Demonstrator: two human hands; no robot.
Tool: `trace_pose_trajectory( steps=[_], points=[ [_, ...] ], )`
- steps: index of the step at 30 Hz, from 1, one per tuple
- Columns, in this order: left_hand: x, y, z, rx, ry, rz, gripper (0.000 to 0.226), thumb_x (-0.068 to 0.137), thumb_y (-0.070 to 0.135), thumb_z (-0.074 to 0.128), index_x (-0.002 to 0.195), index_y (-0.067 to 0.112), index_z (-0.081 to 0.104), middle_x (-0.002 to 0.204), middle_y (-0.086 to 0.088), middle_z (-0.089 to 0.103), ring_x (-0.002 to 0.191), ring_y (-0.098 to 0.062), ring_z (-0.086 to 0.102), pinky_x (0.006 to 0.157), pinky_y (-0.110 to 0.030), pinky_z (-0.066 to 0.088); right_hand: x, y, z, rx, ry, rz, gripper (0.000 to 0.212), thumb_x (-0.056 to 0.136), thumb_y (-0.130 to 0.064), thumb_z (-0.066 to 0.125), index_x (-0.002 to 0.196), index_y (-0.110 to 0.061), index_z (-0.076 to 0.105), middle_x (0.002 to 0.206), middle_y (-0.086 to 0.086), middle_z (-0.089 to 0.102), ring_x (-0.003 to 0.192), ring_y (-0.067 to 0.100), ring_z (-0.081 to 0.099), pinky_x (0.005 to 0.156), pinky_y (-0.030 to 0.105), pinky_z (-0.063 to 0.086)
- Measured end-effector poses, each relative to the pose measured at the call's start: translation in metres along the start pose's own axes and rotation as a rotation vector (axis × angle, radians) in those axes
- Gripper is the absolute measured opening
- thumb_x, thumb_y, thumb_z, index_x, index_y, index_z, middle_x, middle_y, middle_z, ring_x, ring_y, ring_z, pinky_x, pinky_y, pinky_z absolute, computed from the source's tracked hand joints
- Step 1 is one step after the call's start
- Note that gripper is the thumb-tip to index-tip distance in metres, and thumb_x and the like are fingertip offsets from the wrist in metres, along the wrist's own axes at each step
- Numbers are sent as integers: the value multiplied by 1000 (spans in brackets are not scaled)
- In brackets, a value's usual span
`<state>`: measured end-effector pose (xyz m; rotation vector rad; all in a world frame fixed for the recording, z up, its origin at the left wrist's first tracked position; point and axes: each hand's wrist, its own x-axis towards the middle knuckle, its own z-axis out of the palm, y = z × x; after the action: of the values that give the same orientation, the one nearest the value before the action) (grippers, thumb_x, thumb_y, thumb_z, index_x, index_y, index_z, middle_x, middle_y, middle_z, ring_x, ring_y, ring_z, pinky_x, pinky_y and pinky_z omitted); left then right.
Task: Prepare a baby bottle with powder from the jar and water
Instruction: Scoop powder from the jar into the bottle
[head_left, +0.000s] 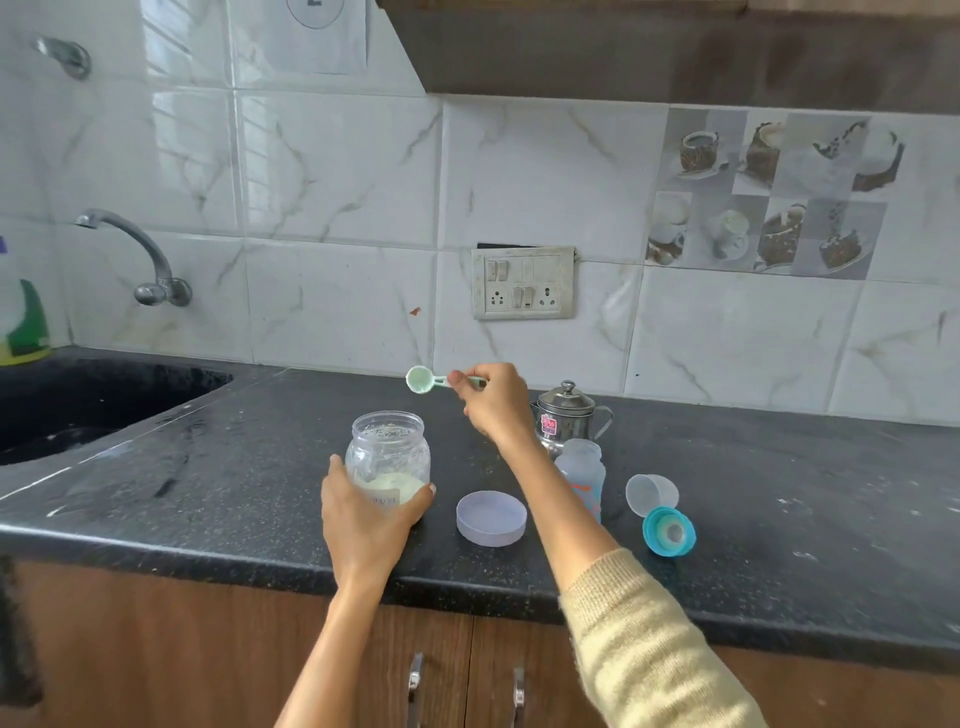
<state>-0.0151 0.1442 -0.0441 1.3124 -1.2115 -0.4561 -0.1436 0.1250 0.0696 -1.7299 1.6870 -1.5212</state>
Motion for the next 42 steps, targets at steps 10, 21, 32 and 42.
trace_pose_trajectory(
  steps=[10,21,32,42],
  points=[
    [-6,4,-5,-69,46,61,86,53,26,88,126,14,45,124,-3,51,117,-19,45,88,-25,35,-20,-29,3,-360,-327,-103,26,77,-24,76,95,-7,67,82,5,61,63,15,53,50,20,35],
    [-4,1,-6,-107,69,60,84,50,26,88,123,16,47,120,-2,53,115,-20,48,87,-28,38,-23,-39,10,-704,-240,-397,10,85,-13,67,92,-18,73,90,-4,75,90,14,64,77,26,36],
    [-4,-2,-4,-87,11,99,92,47,30,89,127,17,45,123,2,52,113,-16,49,91,-30,43,-7,-31,32,-961,-400,-630,10,84,-21,66,90,-24,74,94,-10,73,97,12,64,115,40,5],
    [-3,-2,-3,-66,8,126,94,47,30,89,129,16,44,125,0,52,114,-15,49,90,-24,38,-7,-39,24,-999,-515,-534,26,85,-5,59,92,-27,72,99,-11,71,100,13,62,112,52,2]
  ],
)
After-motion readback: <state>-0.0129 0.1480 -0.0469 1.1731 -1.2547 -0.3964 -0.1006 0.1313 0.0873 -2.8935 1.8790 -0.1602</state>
